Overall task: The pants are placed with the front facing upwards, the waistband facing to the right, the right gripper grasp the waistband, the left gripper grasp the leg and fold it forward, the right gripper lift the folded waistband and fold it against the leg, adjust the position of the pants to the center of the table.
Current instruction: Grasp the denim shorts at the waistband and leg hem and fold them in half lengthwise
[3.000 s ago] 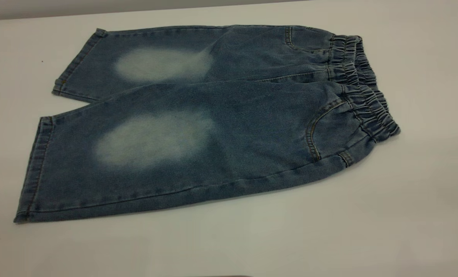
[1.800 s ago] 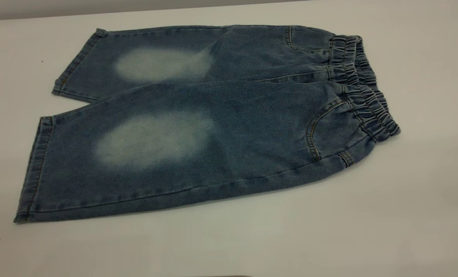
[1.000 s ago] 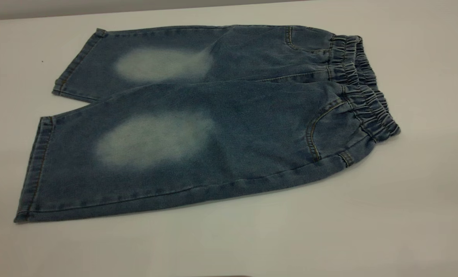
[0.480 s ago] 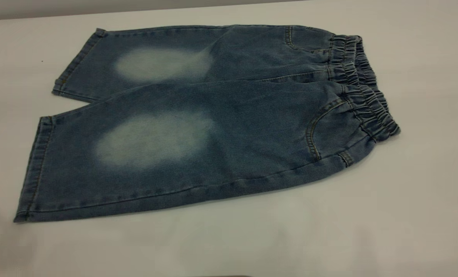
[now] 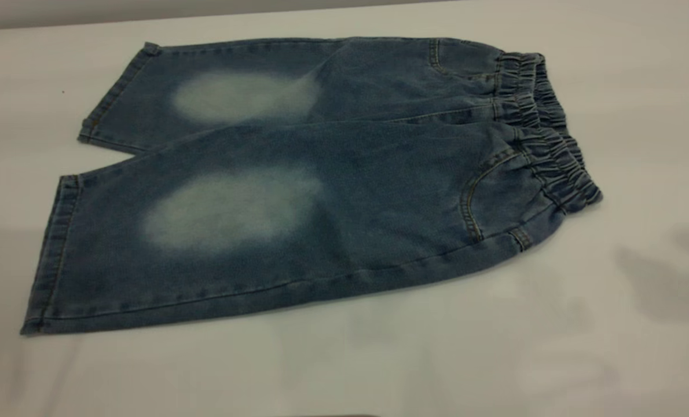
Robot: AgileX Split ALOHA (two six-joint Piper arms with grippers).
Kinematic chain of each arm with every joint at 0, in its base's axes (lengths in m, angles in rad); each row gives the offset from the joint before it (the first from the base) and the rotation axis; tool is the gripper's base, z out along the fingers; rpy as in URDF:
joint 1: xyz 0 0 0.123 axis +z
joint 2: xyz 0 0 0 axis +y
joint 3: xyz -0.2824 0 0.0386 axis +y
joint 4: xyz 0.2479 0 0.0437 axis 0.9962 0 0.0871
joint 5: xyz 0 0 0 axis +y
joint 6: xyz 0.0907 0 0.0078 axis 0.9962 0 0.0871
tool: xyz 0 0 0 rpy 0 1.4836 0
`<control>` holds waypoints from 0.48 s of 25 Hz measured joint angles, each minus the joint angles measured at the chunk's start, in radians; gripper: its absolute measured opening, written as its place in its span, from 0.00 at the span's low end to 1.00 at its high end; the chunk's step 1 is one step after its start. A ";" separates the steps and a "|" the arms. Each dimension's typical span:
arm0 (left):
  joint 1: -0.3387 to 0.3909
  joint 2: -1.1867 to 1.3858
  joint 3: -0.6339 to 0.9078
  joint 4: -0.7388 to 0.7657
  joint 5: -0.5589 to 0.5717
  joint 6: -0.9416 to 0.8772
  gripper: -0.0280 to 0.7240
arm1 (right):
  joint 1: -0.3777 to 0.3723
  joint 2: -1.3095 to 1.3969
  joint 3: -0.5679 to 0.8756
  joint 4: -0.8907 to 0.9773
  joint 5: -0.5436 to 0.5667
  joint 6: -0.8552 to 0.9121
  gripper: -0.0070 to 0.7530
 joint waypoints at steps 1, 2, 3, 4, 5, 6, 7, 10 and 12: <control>0.000 0.012 0.000 -0.009 -0.007 0.010 0.70 | 0.000 0.054 0.000 0.058 -0.005 -0.063 0.76; 0.000 0.024 0.000 -0.021 -0.010 0.022 0.70 | 0.000 0.099 0.000 0.108 -0.011 -0.128 0.76; 0.000 0.032 0.000 -0.028 -0.012 0.032 0.70 | 0.000 0.152 -0.001 0.171 -0.017 -0.185 0.76; 0.000 0.040 0.000 -0.032 -0.013 0.040 0.70 | 0.000 0.203 -0.001 0.237 -0.023 -0.253 0.76; 0.000 0.047 0.000 -0.036 -0.015 0.043 0.70 | 0.000 0.251 -0.001 0.301 -0.026 -0.320 0.76; 0.000 0.051 0.000 -0.038 -0.016 0.045 0.70 | 0.000 0.288 -0.001 0.356 -0.028 -0.375 0.76; 0.000 0.052 0.000 -0.039 -0.016 0.047 0.70 | 0.000 0.330 -0.002 0.423 -0.032 -0.438 0.76; 0.000 0.054 -0.001 -0.041 -0.021 0.048 0.70 | 0.000 0.437 -0.004 0.598 -0.036 -0.606 0.78; 0.000 0.055 -0.001 -0.041 -0.024 0.048 0.70 | 0.000 0.503 -0.007 0.693 -0.031 -0.694 0.78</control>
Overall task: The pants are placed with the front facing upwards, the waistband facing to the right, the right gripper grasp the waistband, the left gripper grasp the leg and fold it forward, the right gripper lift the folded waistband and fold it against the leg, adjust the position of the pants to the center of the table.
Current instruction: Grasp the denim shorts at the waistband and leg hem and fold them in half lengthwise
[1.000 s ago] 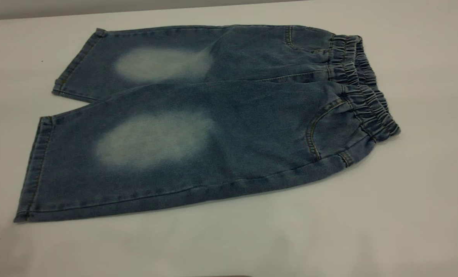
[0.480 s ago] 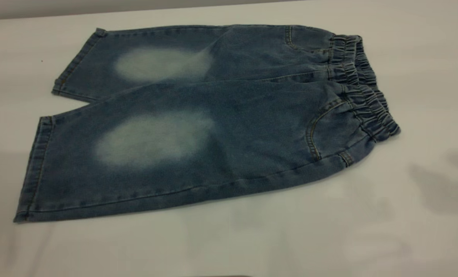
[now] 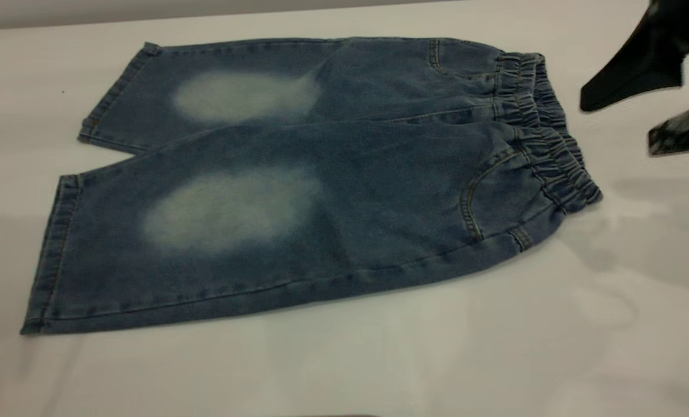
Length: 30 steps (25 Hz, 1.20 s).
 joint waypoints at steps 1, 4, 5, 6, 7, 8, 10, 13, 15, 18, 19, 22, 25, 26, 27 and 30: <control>0.000 0.001 0.000 -0.001 0.000 0.000 0.70 | 0.000 0.025 -0.002 0.034 0.003 -0.032 0.78; 0.000 0.001 0.000 -0.001 -0.001 0.000 0.70 | 0.000 0.108 -0.014 0.115 0.005 -0.116 0.78; 0.000 0.001 0.000 -0.001 -0.001 0.000 0.70 | 0.000 0.131 -0.024 0.122 0.005 -0.126 0.78; 0.000 0.001 0.000 -0.001 -0.001 0.000 0.70 | 0.000 0.159 -0.035 0.127 0.005 -0.132 0.78; 0.000 0.001 0.000 -0.001 -0.001 0.000 0.70 | 0.000 0.186 -0.050 0.130 0.006 -0.137 0.78; 0.000 0.001 0.000 -0.001 -0.001 0.000 0.70 | 0.000 0.206 -0.065 0.135 0.006 -0.139 0.78; 0.000 0.001 -0.001 -0.001 -0.002 0.000 0.70 | -0.006 0.250 -0.088 0.138 0.010 -0.140 0.78; 0.000 0.001 -0.001 -0.001 -0.003 0.000 0.70 | -0.036 0.299 -0.097 0.139 0.028 -0.146 0.78; 0.000 0.001 -0.001 -0.001 -0.004 0.000 0.70 | -0.065 0.325 -0.097 0.141 0.046 -0.150 0.78; 0.000 0.001 -0.001 -0.001 -0.009 0.000 0.70 | -0.099 0.360 -0.099 0.154 0.085 -0.178 0.78; 0.000 0.001 -0.001 -0.001 -0.009 0.000 0.70 | -0.103 0.368 -0.100 0.164 0.098 -0.190 0.78; 0.000 0.001 -0.001 -0.001 -0.012 0.001 0.70 | -0.104 0.391 -0.108 0.209 0.116 -0.245 0.78; 0.000 0.001 -0.001 -0.001 -0.013 0.001 0.70 | -0.104 0.421 -0.119 0.250 0.127 -0.283 0.78; 0.000 0.001 -0.001 -0.001 -0.014 0.001 0.70 | -0.105 0.431 -0.123 0.257 0.142 -0.288 0.78; 0.001 0.001 -0.001 -0.001 -0.014 0.001 0.70 | -0.105 0.443 -0.128 0.265 0.162 -0.292 0.78; 0.001 0.001 -0.001 -0.001 -0.014 0.001 0.70 | -0.106 0.482 -0.134 0.298 0.237 -0.320 0.78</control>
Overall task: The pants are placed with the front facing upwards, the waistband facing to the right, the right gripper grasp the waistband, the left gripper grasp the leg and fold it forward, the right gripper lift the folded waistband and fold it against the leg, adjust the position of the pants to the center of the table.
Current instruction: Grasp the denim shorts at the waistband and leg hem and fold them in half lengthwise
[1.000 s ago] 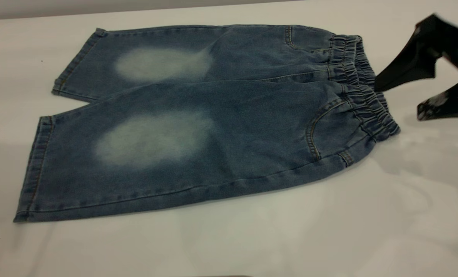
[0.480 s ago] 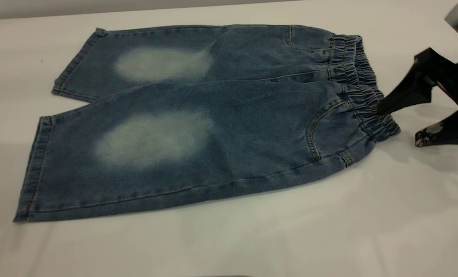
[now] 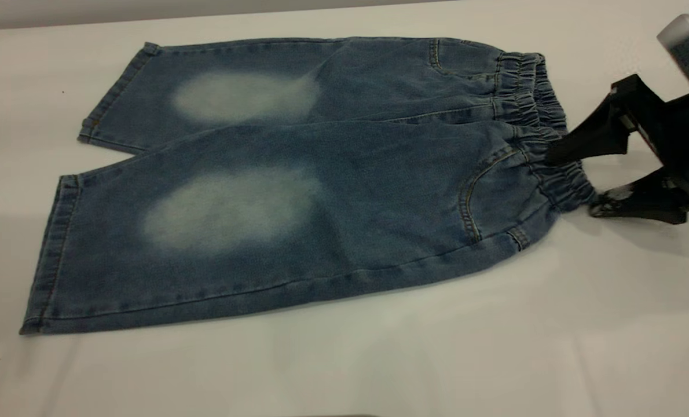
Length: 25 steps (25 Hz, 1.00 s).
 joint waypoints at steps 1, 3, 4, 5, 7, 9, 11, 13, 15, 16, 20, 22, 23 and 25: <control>0.000 0.000 0.000 0.000 0.000 0.000 0.70 | -0.001 0.014 0.000 0.013 0.028 -0.020 0.78; 0.000 0.000 0.000 0.000 0.000 0.000 0.70 | -0.001 0.040 -0.011 0.024 0.077 -0.049 0.78; 0.000 0.000 0.000 0.000 -0.001 0.000 0.70 | -0.001 0.054 -0.017 0.027 0.100 -0.059 0.78; 0.000 0.000 0.000 0.000 -0.001 0.000 0.70 | -0.001 0.065 -0.021 0.028 0.122 -0.074 0.78; 0.000 0.000 0.000 0.000 0.000 0.000 0.70 | -0.001 0.078 -0.027 0.030 0.155 -0.111 0.78; 0.000 0.000 0.000 0.000 0.001 0.000 0.70 | -0.001 0.086 -0.040 0.029 0.199 -0.150 0.77; 0.000 0.000 0.000 0.000 0.003 0.000 0.70 | -0.001 0.087 -0.058 0.027 0.252 -0.175 0.77; 0.000 0.000 0.000 0.000 0.007 0.000 0.70 | -0.001 0.087 -0.078 0.027 0.294 -0.189 0.76; 0.000 0.000 0.000 0.000 0.009 0.000 0.70 | -0.001 0.087 -0.095 0.027 0.325 -0.205 0.76; 0.000 0.000 0.000 0.000 0.011 0.000 0.70 | -0.001 0.087 -0.103 0.025 0.337 -0.212 0.76; 0.000 0.000 0.000 0.000 0.011 0.000 0.70 | -0.001 0.087 -0.125 0.025 0.352 -0.215 0.76; 0.000 0.000 0.000 0.000 0.011 0.000 0.70 | -0.001 0.087 -0.130 0.025 0.354 -0.229 0.76; 0.000 0.000 0.000 0.000 0.011 0.000 0.70 | -0.001 0.087 -0.132 0.025 0.354 -0.230 0.76; 0.000 0.000 0.000 0.000 0.011 0.000 0.70 | -0.001 0.087 -0.135 0.025 0.339 -0.223 0.75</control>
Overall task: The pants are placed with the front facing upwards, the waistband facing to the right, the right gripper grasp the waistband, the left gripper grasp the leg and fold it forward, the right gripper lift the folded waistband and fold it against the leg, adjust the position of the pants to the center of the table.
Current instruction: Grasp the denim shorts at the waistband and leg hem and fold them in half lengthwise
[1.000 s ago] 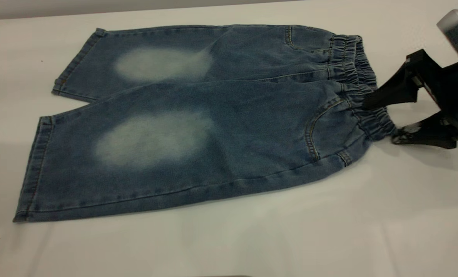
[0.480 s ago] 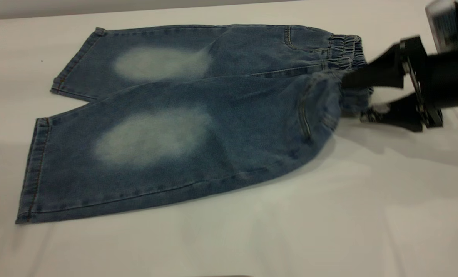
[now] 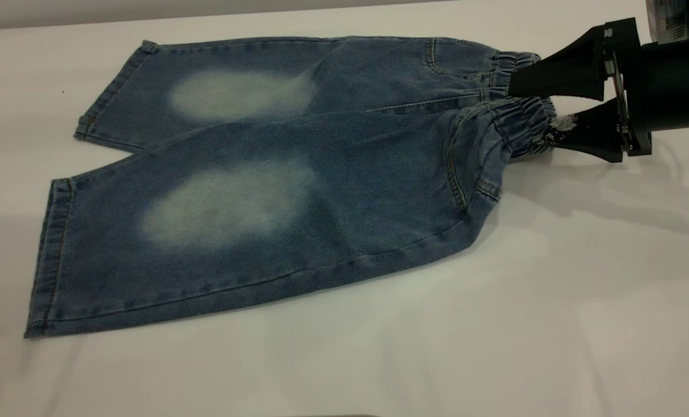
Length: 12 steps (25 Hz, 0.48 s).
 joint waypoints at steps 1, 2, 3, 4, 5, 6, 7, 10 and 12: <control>0.000 0.000 0.000 0.000 0.000 0.000 0.70 | 0.000 0.000 -0.001 -0.002 -0.023 0.013 0.74; 0.000 0.000 0.000 0.000 0.000 0.000 0.70 | 0.000 0.000 -0.002 -0.005 -0.050 0.033 0.72; 0.000 0.000 0.000 0.000 0.000 0.000 0.70 | 0.000 0.000 -0.002 -0.008 -0.077 0.055 0.71; 0.000 0.000 0.000 0.000 0.000 0.000 0.70 | 0.000 0.000 -0.002 -0.012 -0.106 0.072 0.67; 0.000 0.000 0.000 0.000 0.000 0.000 0.70 | 0.000 0.000 -0.002 -0.015 -0.129 0.089 0.64; 0.000 0.000 0.000 0.000 0.000 0.000 0.70 | 0.000 0.000 -0.002 -0.017 -0.144 0.102 0.59; 0.000 0.000 0.000 0.000 0.001 0.000 0.70 | 0.000 0.000 -0.002 -0.019 -0.157 0.112 0.53; 0.000 0.000 0.000 0.000 0.011 0.000 0.70 | 0.000 0.000 -0.002 -0.022 -0.172 0.130 0.31; 0.000 0.000 0.000 0.001 0.024 0.000 0.70 | 0.000 0.000 -0.002 -0.022 -0.174 0.137 0.13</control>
